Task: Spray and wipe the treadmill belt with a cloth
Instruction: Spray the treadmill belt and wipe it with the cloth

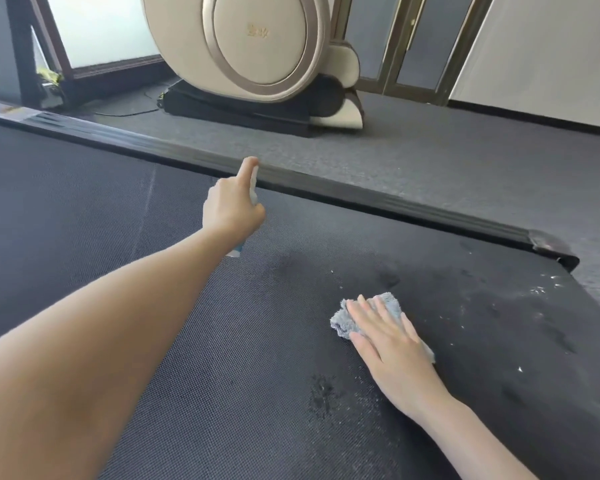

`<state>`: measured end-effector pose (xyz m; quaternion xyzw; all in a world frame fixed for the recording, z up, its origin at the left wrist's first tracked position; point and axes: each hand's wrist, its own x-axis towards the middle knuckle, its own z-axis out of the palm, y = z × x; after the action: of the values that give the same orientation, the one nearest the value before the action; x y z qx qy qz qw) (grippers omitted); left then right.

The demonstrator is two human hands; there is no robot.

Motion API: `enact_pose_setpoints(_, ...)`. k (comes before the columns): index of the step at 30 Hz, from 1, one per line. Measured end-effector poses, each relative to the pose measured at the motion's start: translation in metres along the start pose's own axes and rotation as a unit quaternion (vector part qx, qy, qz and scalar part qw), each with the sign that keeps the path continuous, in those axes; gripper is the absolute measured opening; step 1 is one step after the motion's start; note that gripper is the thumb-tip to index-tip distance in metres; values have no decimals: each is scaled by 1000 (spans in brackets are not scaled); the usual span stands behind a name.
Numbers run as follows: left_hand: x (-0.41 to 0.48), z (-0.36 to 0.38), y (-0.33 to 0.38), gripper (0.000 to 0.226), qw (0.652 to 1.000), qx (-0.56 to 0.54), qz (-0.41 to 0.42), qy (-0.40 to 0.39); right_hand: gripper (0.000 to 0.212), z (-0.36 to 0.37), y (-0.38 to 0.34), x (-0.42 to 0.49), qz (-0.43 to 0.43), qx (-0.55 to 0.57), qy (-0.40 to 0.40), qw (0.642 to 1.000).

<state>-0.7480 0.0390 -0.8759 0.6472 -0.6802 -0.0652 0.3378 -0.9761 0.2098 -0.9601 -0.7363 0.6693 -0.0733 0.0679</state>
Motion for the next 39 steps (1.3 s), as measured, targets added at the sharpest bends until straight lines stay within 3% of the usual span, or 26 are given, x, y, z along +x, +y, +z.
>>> enact_pose_setpoints(4,3,0,6,60,999,-27,8,-46,62,-4,-3,-2,0,10,-16,1000)
enact_pose_setpoints(8,-20,-17,5,66,993,-59,78,-66,58,-10,-3,-4,-30,12,-26,999)
enact_pose_setpoints(13,-59,-48,-12,69,989,-56,123,-59,49,-8,-43,11,-202,79,-77,973)
enact_pose_setpoints(16,-67,-55,-24,69,990,-55,110,-66,49,-3,-64,51,-241,80,-77,964)
enact_pose_setpoints(20,-63,-52,-33,69,992,-48,90,-71,51,1,-61,129,-214,39,-67,974)
enact_pose_setpoints(29,-57,-40,-37,70,992,-55,91,-75,52,-4,13,257,-31,12,-43,999)
enact_pose_setpoints(35,-61,-50,-44,71,992,-57,82,-77,49,-2,41,273,-29,27,-13,999)
enact_pose_setpoints(39,-67,-62,-45,72,993,-57,76,-68,48,-10,23,268,-24,32,-40,998)
